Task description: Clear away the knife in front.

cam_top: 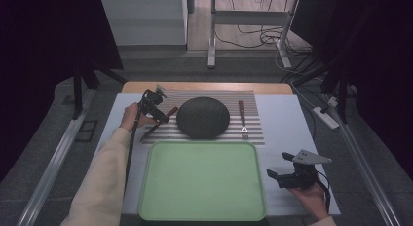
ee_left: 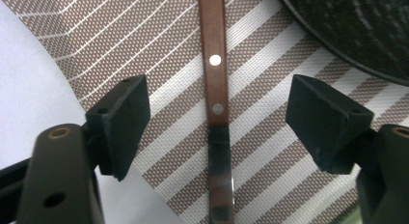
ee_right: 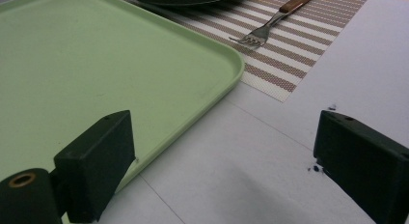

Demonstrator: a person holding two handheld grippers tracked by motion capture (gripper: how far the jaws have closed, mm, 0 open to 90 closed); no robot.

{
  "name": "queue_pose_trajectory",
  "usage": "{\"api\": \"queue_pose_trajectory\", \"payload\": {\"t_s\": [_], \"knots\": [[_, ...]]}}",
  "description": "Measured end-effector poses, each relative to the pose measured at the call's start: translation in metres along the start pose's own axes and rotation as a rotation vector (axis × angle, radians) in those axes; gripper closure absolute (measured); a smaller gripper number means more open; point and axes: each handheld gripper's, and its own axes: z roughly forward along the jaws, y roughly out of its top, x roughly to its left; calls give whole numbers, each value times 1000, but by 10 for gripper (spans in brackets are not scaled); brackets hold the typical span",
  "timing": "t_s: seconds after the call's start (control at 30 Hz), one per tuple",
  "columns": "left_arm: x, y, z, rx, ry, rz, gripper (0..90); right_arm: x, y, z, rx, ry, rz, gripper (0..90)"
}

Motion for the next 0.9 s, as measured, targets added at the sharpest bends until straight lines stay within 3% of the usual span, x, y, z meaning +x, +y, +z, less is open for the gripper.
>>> {"api": "queue_pose_trajectory", "payload": {"t_s": [0.33,0.5,0.9], "knots": [[8,3,15,70,-12,-1,306,0,0,1,2,2,4,74],[9,6,18,102,-43,13,450,-1,0,1,2,0,4,74],[3,11,18,141,-37,42,700,0,0,2,7,3,0,74]]}}
